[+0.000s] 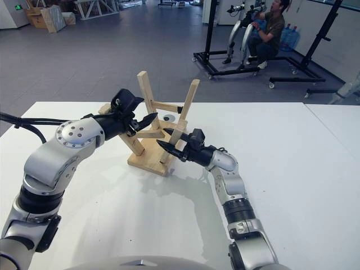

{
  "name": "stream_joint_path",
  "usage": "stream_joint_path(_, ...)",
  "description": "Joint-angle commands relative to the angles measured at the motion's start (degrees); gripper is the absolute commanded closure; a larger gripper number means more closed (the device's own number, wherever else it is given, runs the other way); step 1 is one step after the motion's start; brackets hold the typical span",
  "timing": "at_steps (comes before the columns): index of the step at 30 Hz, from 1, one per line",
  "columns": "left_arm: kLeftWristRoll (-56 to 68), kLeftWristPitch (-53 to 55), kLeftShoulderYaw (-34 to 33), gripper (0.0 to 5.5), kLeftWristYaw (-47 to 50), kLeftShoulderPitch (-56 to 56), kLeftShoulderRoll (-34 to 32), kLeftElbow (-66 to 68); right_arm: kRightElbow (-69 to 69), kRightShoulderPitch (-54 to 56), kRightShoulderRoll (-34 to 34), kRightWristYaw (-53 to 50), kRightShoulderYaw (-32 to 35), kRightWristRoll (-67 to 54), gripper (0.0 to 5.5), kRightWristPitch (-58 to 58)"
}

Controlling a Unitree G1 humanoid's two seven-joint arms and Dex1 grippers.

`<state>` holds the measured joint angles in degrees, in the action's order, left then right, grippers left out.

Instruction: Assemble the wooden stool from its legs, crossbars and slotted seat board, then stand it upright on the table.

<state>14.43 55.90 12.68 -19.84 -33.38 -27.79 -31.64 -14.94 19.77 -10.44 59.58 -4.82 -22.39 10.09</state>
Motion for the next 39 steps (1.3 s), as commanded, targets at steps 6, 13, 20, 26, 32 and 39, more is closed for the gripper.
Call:
stream_joint_path(6,-3.7,-2.3,3.6,2.51,-1.1,3.7,-1.9,-1.0,-0.7,1.9,0.4,-0.4,-0.6,0.2,3.44,-1.6)
stream_joint_path(13,-6.9,-5.7,7.8,2.51,-0.4,8.6,0.2,1.1,0.8,2.8,0.4,-1.4,-2.4,1.5,3.44,-3.0)
stream_joint_path(20,-6.8,-4.3,3.4,2.51,-1.4,3.3,0.9,1.1,1.1,2.7,0.4,-1.6,-2.5,1.3,3.44,-3.5)
stream_joint_path(26,-6.4,-2.1,1.1,2.51,-2.0,-0.6,0.7,0.9,1.0,2.5,0.4,-1.8,-2.6,1.1,3.44,-3.7)
stream_joint_path(32,-7.8,-2.2,2.6,2.51,-1.9,4.4,-1.0,-1.1,1.2,2.3,0.4,-1.8,-2.8,1.2,3.44,-3.7)
stream_joint_path(39,-10.5,-6.0,5.9,2.51,-0.5,12.3,0.5,1.0,2.0,1.5,0.6,-2.3,-3.7,1.7,3.44,-3.7)
